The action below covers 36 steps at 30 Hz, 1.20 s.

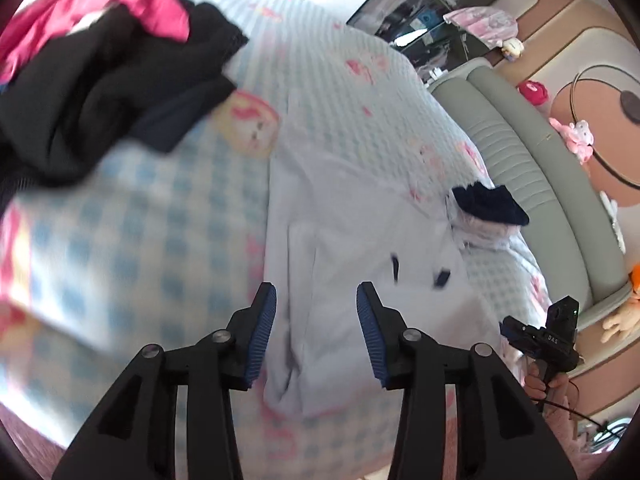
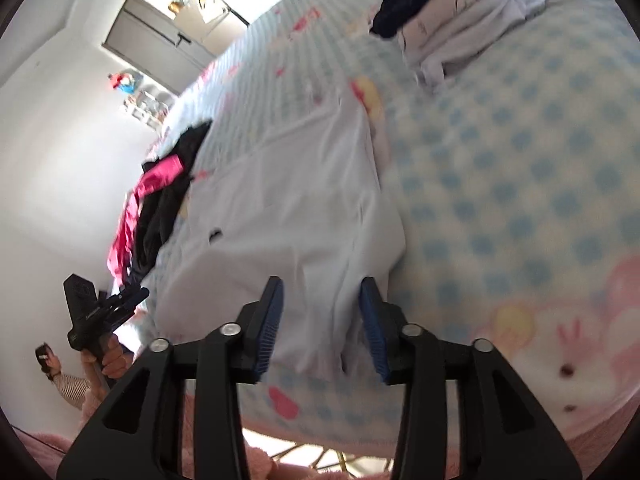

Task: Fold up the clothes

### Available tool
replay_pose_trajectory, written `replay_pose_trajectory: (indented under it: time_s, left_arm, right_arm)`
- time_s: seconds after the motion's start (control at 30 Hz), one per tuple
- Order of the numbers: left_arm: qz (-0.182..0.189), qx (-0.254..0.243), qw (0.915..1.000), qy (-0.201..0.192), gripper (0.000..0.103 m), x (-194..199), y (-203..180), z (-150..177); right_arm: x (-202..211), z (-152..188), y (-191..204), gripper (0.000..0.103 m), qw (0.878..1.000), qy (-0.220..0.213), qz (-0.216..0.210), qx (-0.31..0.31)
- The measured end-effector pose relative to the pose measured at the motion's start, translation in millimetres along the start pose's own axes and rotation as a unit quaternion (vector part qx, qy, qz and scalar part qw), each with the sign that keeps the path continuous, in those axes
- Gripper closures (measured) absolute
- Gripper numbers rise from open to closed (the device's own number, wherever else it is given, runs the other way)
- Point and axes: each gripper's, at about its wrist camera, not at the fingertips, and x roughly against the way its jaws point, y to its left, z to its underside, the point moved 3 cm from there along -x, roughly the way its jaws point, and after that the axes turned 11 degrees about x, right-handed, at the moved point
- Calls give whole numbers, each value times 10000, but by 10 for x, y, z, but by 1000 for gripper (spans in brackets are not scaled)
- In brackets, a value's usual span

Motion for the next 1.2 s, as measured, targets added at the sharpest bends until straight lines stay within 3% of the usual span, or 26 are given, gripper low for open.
replay_pose_trajectory:
  time_s: [0.1,0.33,0.47,0.5,0.53,0.57,0.6,0.67,0.93,1.03,1.1,1.13,1.2]
  left_arm:
    - [-158,-118,9997,118,58,-238,-86,-106]
    - [-700,-505,9949,519,60,-704,-189,61]
    - [-978,-518,9916,674,62,-847,-138,151]
    - [-998,-498,9917,638,66,-845,-130,157]
    - [-956,-520,9924,583,84,-816,-148,164]
    - [-911,-542,9930,524,92,-786,-167,169]
    - [-840,-569,9939,438,93,-745,-189,166]
    - [-625,-621,9957,291,100,-656,-242,148]
    - [-614,-518,9968,-56,100,-418,-223,-39]
    - [-565,-344,9976,206,100,-521,-123,-53]
    - [-612,-184,9970,441,93,-632,-37,-45]
    - [-656,-134,9963,539,81,-685,-4,-34]
    - [-654,-141,9959,607,78,-762,9,-3]
  right_arm:
    - [-163,-169,-54,51,9996,164,210,-33]
    - [-526,-335,148,51,9983,332,328,337]
    - [-679,-386,329,57,9963,499,387,581]
    - [-683,-386,355,61,9953,523,449,681]
    - [-655,-380,363,65,9943,522,512,778]
    - [-614,-373,362,74,9933,505,572,867]
    - [-564,-365,359,84,9925,472,609,948]
    - [-481,-367,382,92,9910,351,626,1129]
    - [-466,-474,482,98,9890,123,733,1280]
    - [-472,-512,460,98,9892,67,747,1258]
    - [-555,-501,412,94,9914,228,581,1150]
    - [-610,-486,379,93,9924,339,519,1064]
    - [-695,-454,352,88,9926,479,490,1002]
